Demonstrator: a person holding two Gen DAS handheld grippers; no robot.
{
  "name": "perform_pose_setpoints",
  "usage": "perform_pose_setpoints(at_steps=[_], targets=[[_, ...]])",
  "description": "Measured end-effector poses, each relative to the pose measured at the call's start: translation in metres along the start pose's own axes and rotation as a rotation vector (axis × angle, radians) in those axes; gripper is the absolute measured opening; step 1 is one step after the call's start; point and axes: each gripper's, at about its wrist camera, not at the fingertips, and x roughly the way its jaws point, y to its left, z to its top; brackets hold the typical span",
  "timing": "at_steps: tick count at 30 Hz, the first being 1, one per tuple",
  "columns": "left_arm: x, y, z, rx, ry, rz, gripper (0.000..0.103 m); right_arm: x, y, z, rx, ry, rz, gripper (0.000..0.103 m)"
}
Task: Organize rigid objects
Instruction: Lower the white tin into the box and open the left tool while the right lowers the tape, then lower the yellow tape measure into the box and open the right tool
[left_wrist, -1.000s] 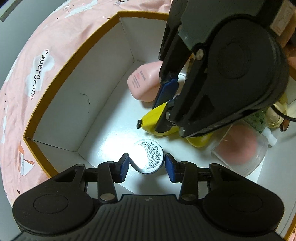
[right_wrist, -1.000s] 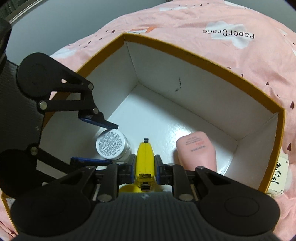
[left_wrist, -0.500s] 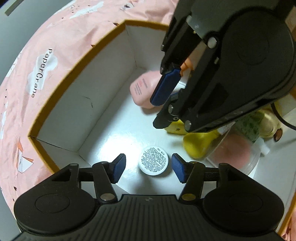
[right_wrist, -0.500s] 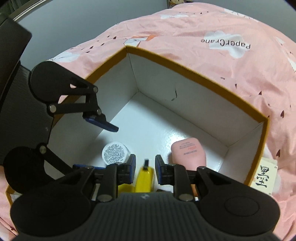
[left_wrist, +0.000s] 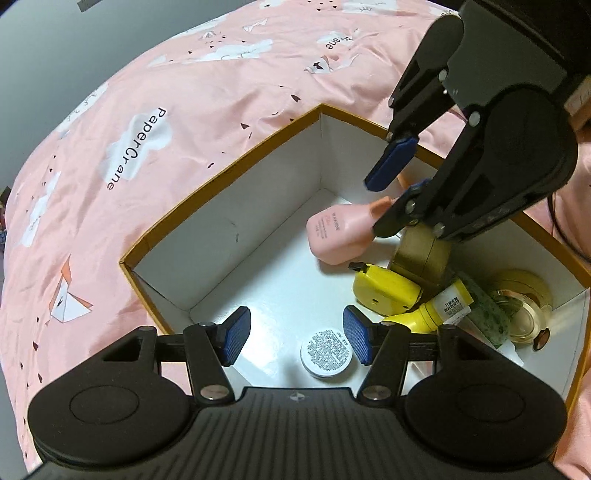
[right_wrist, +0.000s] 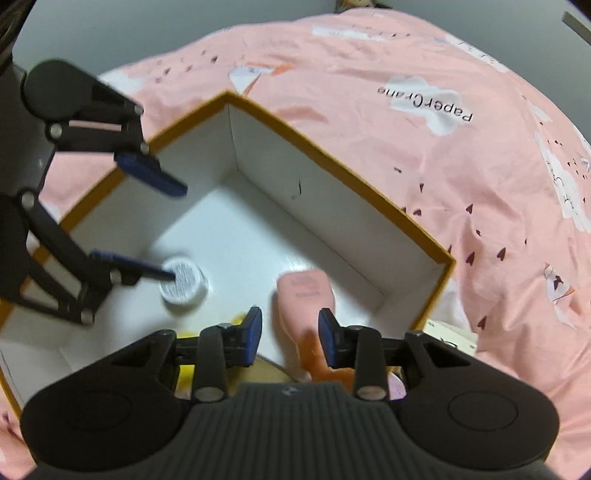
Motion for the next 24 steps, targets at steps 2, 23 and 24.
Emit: perform_pose_setpoints(at_steps=[2, 23, 24], targets=[[0.002, -0.002, 0.001, 0.007, -0.004, -0.011, 0.068, 0.001, -0.001, 0.000, -0.021, 0.035, 0.003, 0.033], [0.011, -0.003, 0.006, -0.057, -0.040, -0.044, 0.067, 0.027, 0.000, 0.018, -0.120, 0.074, 0.028, 0.008], [0.011, -0.002, 0.006, -0.061, -0.043, -0.049, 0.067, 0.024, 0.000, 0.017, -0.130, 0.070, 0.022, 0.013]])
